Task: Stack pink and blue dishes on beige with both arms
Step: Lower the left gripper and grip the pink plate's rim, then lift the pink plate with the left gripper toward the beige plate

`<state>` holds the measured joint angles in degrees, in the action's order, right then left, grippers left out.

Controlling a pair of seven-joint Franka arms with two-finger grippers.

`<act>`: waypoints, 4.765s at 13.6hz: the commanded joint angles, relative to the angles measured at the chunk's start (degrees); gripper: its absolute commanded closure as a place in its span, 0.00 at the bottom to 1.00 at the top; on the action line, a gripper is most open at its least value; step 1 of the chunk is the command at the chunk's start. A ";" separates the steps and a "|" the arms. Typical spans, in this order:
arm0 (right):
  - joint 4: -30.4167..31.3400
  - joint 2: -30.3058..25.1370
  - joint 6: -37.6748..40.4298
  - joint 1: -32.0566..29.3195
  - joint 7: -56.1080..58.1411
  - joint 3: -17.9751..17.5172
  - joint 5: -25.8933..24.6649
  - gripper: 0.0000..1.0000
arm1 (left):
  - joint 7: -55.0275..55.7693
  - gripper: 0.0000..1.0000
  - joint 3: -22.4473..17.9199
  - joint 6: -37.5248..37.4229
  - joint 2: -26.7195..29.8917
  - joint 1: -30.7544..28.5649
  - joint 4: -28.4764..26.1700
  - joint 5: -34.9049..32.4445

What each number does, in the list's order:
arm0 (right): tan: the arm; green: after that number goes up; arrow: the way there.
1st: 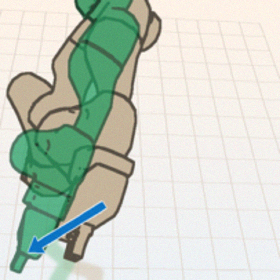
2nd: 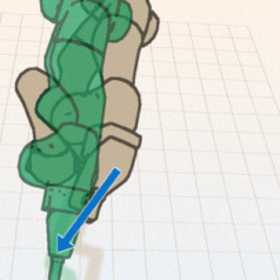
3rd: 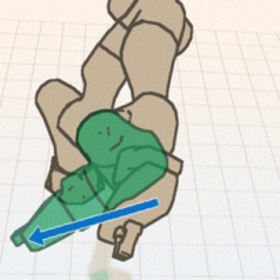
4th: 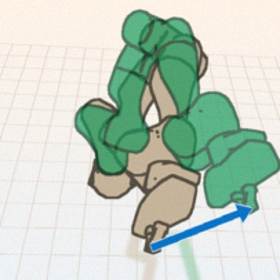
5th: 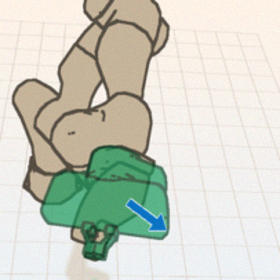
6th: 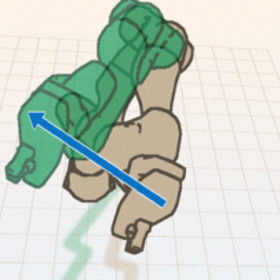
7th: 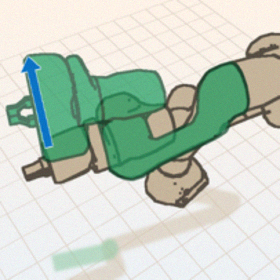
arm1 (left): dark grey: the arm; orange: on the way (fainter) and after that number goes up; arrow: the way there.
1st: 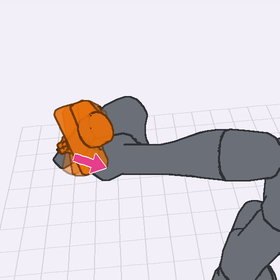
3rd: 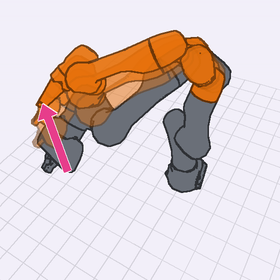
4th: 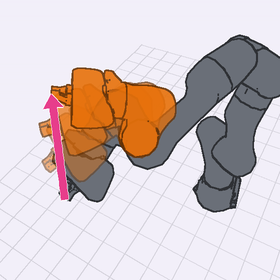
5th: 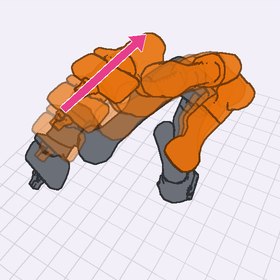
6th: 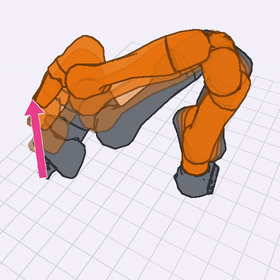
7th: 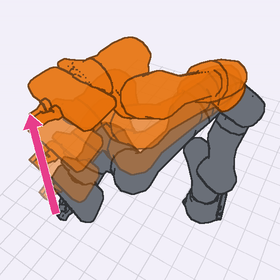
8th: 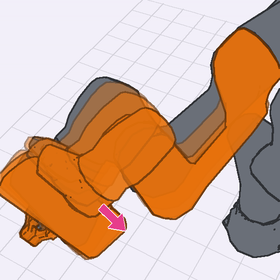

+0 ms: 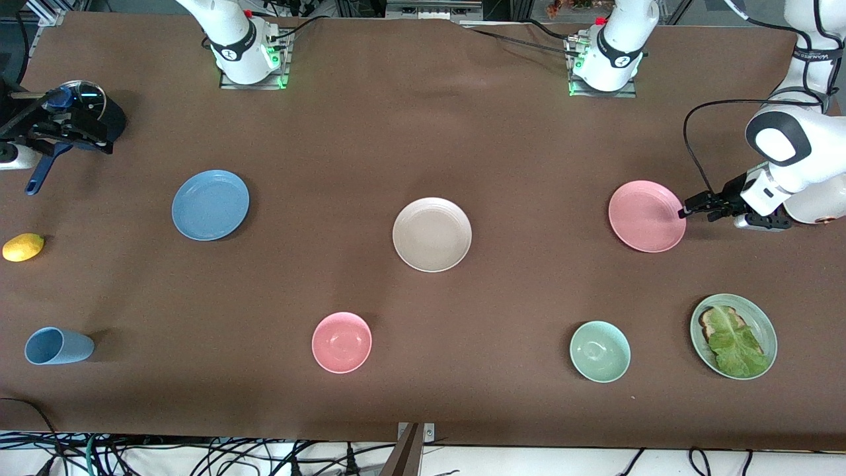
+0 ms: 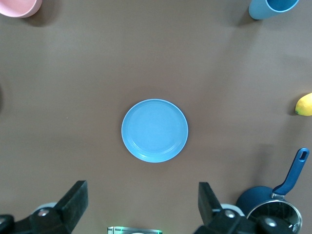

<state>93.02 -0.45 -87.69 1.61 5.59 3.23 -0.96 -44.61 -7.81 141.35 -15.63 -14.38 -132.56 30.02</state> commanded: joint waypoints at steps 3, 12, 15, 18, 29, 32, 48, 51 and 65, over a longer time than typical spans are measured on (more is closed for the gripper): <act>-0.74 -0.43 1.21 -0.12 0.56 0.19 -0.27 0.00 | -8.82 0.00 0.08 2.53 -3.52 -0.04 -0.07 7.50; -0.74 -0.43 1.21 -0.12 0.48 0.54 -0.19 0.00 | -11.03 0.02 0.08 6.31 -1.33 1.72 -4.64 11.29; -0.74 -0.43 1.21 -0.12 0.48 0.54 -0.19 0.00 | -11.20 0.11 0.08 5.87 -1.07 1.63 -4.73 11.20; -0.74 -0.43 1.12 -0.03 0.21 0.46 -0.10 0.00 | -14.01 0.31 -0.01 5.60 -0.28 0.93 -4.73 11.29; -0.74 -0.43 1.12 -0.03 0.21 0.37 -0.10 0.00 | -14.37 0.83 -0.01 4.72 -1.33 -0.30 -4.64 13.30; -0.74 -0.43 1.12 -0.03 0.30 0.37 -0.10 0.00 | -15.25 0.85 0.08 4.99 -1.69 -0.21 -4.64 13.93; -0.74 -0.43 1.21 -0.03 0.39 0.37 -0.10 0.00 | -13.59 1.00 1.74 2.88 3.58 0.49 -4.11 13.05; -0.74 -0.43 1.21 -0.03 0.39 0.37 -0.10 0.00 | -3.51 1.00 6.04 2.88 5.78 0.40 -4.20 7.63; -0.74 -0.43 1.12 -0.03 0.21 0.11 -0.10 0.00 | 33.86 1.00 23.79 2.18 10.35 -0.74 -3.85 -14.20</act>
<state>92.99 -0.46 -87.61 1.64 5.59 3.56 -0.94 -14.71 13.39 144.46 -6.97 -14.26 -136.09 17.63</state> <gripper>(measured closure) 0.000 0.952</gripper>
